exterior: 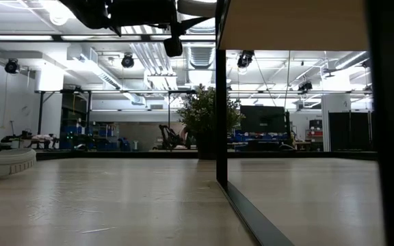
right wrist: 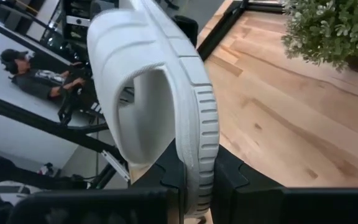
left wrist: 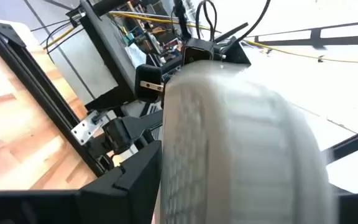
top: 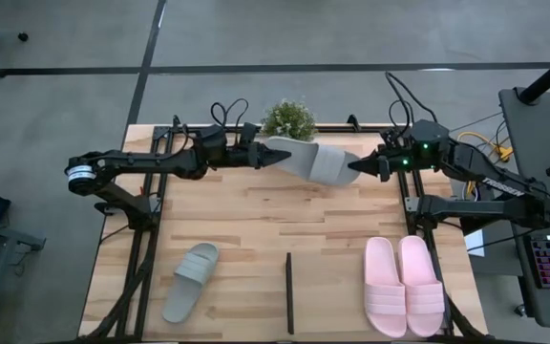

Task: Pick and place slides into the shelf
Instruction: Put the top gray slide on the shelf

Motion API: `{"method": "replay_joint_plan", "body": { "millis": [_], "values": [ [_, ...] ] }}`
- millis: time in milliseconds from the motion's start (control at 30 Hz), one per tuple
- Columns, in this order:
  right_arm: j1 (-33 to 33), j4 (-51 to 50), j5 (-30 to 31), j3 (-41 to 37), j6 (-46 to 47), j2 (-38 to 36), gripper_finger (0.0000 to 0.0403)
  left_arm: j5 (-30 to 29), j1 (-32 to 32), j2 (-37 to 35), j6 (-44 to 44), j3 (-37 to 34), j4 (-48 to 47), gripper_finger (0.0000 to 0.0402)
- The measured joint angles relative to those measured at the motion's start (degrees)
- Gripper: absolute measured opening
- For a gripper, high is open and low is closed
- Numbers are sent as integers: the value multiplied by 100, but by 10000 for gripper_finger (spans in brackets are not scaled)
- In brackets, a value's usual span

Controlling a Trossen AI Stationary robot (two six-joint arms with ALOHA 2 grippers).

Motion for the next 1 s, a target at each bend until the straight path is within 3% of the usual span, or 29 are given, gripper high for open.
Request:
{"method": "replay_joint_plan", "body": {
  "millis": [233, 500, 1000],
  "values": [
    [-2, -96, -79, 0, 9, -95, 29, 39, 0, 0, -11, 0, -4, 188],
    [-1, -754, -365, 246, -140, -50, 29, 574, -7, -2, -145, 9, -13, 186],
    [-11, -2034, -293, 1911, -872, 824, 28, 841, 4, -11, -53, 42, 109, 53]
  ]
}}
